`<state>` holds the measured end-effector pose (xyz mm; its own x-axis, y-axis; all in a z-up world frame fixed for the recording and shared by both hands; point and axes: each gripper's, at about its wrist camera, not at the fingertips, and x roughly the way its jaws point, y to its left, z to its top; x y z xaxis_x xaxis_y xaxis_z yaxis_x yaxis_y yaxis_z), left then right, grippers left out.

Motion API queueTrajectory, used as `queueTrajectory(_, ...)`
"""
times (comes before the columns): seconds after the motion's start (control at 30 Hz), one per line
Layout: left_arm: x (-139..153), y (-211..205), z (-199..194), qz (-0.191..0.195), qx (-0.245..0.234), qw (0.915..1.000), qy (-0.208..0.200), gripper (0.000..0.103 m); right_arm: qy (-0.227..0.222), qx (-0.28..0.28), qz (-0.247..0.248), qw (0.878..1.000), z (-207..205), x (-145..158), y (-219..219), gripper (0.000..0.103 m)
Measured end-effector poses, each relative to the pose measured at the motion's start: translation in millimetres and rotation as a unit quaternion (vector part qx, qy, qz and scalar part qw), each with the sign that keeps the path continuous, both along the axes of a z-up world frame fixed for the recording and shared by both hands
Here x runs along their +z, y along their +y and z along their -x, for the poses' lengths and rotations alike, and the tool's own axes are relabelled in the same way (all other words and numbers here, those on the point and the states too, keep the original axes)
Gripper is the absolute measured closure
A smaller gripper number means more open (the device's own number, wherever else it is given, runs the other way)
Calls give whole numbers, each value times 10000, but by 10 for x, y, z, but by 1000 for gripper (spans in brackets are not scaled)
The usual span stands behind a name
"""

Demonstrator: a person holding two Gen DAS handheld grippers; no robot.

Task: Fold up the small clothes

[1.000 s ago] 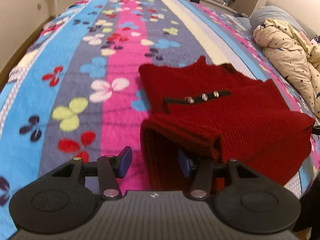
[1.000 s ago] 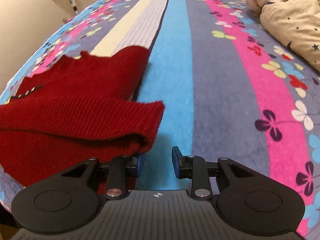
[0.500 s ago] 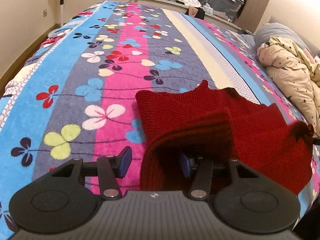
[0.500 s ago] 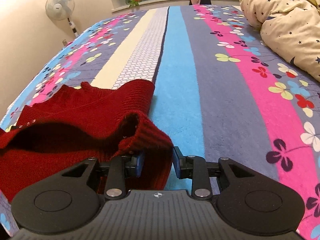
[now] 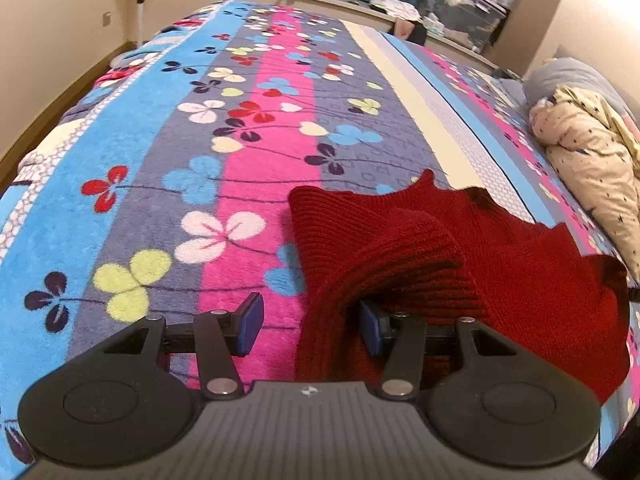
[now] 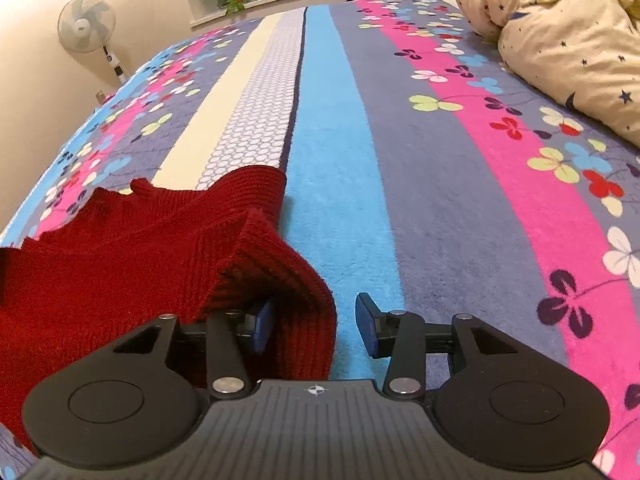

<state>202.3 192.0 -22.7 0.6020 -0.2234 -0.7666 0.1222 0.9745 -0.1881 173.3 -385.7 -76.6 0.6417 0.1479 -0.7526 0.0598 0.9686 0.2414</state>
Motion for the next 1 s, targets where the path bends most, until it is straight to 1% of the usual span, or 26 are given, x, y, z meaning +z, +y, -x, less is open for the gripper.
queueTrajectory(0.2,-33,-68,-7,4,-198,9998,14,44,-5,170,-220,9996,41,10,14,59)
queueTrajectory(0.3,-61,-100,-15,-40,-342,9994,21,43,41,232,-228,9995,41,-1,36,59)
queueTrajectory(0.4,-78,-87,-1,-70,-481,9988,1,40,-35,228,-246,9994,46,30,19,59)
queueTrajectory(0.5,-94,-30,43,-57,-596,9982,-28,38,-130,159,-372,9991,62,76,-52,59)
queueTrajectory(0.63,-106,-61,120,-355,-885,9952,-219,38,-123,351,-315,9988,86,72,-42,59)
queueTrajectory(0.8,-100,-159,146,-575,-1215,9900,-423,38,-48,386,-484,9981,104,74,-89,58)
queueTrajectory(0.83,-104,-188,132,-585,-1255,9894,-443,38,-7,413,-463,9981,100,59,-65,57)
queueTrajectory(0.9,-111,-254,98,-650,-1344,9875,-503,38,96,528,-240,9983,89,18,14,57)
queueTrajectory(0.97,-104,-337,77,-794,-1441,9842,-657,38,101,595,-94,9981,88,15,57,57)
queueTrajectory(1.0,-91,-368,73,-844,-1464,9827,-756,38,82,564,-123,9983,87,23,51,57)
